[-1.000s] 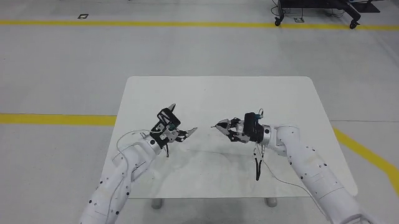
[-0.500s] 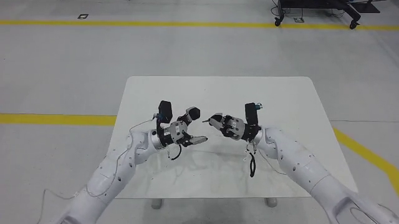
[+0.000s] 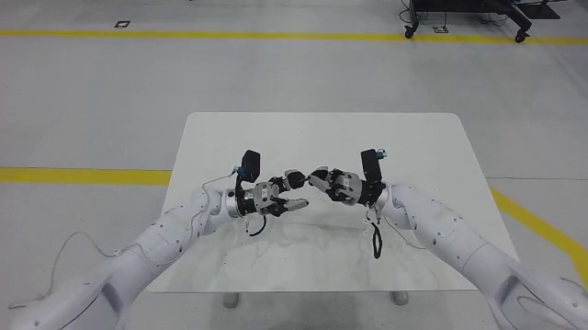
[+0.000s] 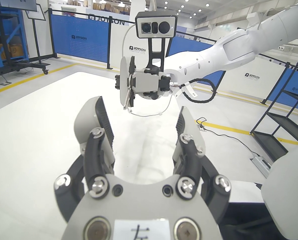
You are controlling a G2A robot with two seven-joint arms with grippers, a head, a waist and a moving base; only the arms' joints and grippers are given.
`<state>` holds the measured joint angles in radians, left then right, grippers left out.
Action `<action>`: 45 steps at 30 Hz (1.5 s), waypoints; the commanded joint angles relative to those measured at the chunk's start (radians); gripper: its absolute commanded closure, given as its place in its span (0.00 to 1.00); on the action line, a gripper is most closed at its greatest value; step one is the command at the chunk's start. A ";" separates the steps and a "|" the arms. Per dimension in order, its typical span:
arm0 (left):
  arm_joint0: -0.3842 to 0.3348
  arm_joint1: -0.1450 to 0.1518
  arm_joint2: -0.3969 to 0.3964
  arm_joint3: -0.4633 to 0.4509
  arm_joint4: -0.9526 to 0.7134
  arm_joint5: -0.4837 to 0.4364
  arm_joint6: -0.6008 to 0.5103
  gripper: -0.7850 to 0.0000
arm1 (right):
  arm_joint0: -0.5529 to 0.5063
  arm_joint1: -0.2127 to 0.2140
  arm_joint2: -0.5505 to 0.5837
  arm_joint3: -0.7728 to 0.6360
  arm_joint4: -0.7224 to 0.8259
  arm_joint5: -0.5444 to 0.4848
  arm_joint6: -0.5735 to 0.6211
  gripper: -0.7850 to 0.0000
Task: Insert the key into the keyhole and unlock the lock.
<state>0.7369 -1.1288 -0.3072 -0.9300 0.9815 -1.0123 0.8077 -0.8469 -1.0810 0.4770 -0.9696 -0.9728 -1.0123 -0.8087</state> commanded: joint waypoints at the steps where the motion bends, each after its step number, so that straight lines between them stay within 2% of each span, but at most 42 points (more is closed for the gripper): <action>1: -0.008 0.004 0.015 -0.003 -0.013 0.000 0.000 0.52 | 0.009 0.000 -0.016 0.000 0.009 0.000 0.001 1.00; 6: -0.019 0.011 0.040 -0.009 -0.046 0.000 0.000 0.56 | 0.030 0.000 -0.052 0.002 0.025 0.000 0.001 1.00; 8: -0.023 0.013 0.046 -0.010 -0.056 0.000 0.000 0.69 | 0.036 0.001 -0.062 0.001 0.030 0.000 0.001 1.00; 10: -0.025 0.015 0.049 -0.009 -0.069 0.000 0.000 0.93 | 0.040 0.003 -0.069 0.001 0.035 0.000 0.001 1.00; 11: -0.026 0.016 0.052 -0.010 -0.073 0.000 0.000 1.00 | 0.042 0.004 -0.071 0.002 0.038 0.000 0.001 1.00; 22: -0.036 0.015 0.082 0.009 -0.124 0.000 0.000 1.00 | 0.043 0.025 -0.075 -0.018 0.043 0.000 0.001 1.00; 23: -0.038 0.015 0.084 0.009 -0.128 0.000 0.000 1.00 | 0.044 0.026 -0.077 -0.020 0.039 0.000 0.001 0.84; 24: -0.040 0.016 0.084 0.009 -0.131 0.000 0.000 1.00 | 0.046 0.028 -0.078 -0.020 0.036 0.000 0.001 0.57; 26: -0.043 0.019 0.084 0.008 -0.128 0.000 0.000 1.00 | 0.050 0.031 -0.082 -0.024 0.025 0.000 0.001 0.64; 34: -0.052 0.044 0.077 0.006 -0.060 0.000 0.000 1.00 | 0.067 0.048 -0.073 -0.014 -0.035 0.000 0.008 0.65; 37: -0.057 0.049 0.081 0.009 -0.036 0.000 0.000 1.00 | 0.067 0.053 -0.065 -0.013 -0.044 0.000 0.023 0.73; 45: -0.072 0.054 0.098 0.011 0.020 0.000 -0.010 1.00 | 0.071 0.049 -0.066 -0.030 -0.048 0.000 0.118 0.70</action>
<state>0.6662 -1.0742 -0.2100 -0.9218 1.0004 -1.0123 0.8022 -0.7773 -1.0313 0.4127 -0.9981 -1.0210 -1.0123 -0.7022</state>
